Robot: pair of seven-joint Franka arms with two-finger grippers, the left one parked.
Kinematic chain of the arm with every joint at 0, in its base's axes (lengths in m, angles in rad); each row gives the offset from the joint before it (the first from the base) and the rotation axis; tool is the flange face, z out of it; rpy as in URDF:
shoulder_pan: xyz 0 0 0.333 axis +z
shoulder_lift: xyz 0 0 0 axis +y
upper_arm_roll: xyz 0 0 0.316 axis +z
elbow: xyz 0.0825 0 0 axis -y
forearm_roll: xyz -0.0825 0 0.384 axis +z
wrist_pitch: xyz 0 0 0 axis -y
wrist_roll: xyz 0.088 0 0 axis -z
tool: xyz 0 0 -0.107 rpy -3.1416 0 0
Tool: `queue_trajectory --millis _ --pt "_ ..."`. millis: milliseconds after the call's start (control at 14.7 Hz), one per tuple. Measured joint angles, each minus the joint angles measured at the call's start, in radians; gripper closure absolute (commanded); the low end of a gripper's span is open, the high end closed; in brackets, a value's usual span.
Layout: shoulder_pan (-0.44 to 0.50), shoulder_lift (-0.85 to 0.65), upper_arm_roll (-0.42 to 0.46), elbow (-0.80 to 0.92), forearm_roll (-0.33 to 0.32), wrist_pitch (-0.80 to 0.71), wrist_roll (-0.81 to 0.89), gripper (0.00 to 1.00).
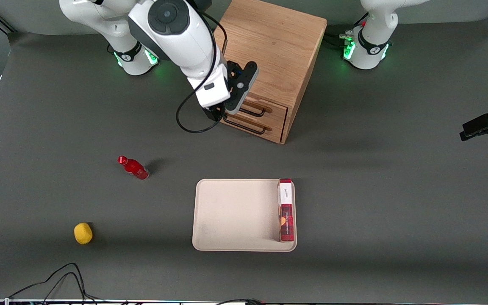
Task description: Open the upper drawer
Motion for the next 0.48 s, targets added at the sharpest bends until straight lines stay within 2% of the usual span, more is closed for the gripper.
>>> queue_trajectory --millis 477 --pt "-0.007 0.104 -0.002 -0.041 -0.001 0.016 -0.088 0.00"
